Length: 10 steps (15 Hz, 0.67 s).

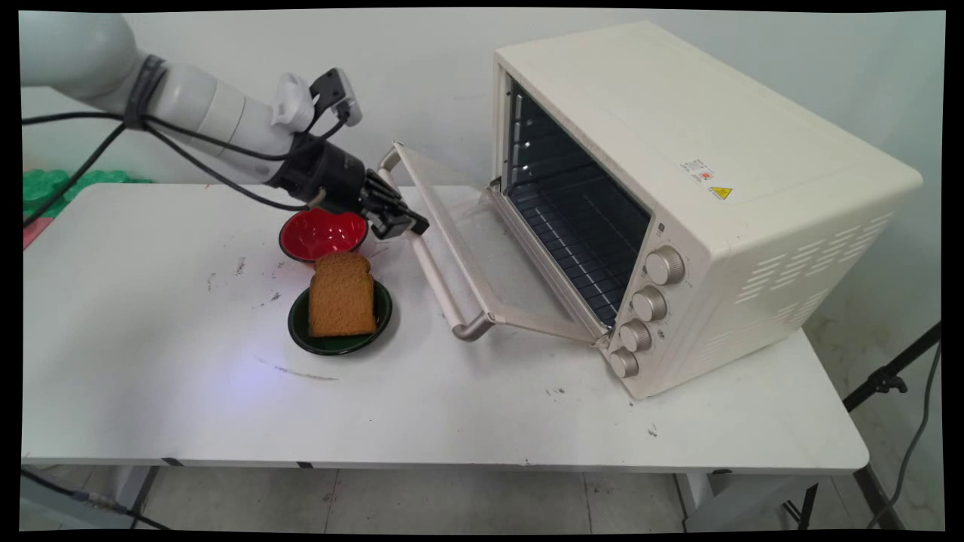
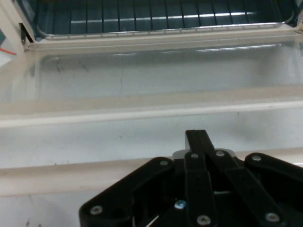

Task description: Open the oven

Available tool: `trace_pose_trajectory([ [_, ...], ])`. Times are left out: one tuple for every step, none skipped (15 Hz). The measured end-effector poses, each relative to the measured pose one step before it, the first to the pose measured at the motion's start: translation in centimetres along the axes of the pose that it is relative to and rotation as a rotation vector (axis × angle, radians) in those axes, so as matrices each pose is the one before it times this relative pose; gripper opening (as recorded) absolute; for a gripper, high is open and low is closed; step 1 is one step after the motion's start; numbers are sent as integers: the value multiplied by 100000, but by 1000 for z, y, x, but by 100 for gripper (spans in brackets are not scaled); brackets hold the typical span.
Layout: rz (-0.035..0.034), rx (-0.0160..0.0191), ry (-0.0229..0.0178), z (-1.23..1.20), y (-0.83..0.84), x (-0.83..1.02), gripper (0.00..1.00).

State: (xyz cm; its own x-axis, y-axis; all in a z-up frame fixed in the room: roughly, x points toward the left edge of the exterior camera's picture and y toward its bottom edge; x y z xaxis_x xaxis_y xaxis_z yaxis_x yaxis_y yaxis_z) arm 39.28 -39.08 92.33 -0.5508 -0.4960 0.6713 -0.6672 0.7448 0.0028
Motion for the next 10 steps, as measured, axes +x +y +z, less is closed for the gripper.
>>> trace_pose_trajectory([
  [21,-110,290,7,-50,-442,0],
  [-18,-170,447,45,-76,-505,0],
  [-19,-151,524,63,-86,-467,0],
  [-100,-104,526,65,-93,-466,0],
  [-155,-85,423,85,-108,-384,0],
  [-193,-86,437,110,-136,-427,0],
  [-220,-7,312,63,-114,-385,0],
  [-335,-21,251,76,-140,-463,0],
  [-354,-58,172,74,-129,-461,0],
  [-333,-64,125,51,-107,-453,0],
])
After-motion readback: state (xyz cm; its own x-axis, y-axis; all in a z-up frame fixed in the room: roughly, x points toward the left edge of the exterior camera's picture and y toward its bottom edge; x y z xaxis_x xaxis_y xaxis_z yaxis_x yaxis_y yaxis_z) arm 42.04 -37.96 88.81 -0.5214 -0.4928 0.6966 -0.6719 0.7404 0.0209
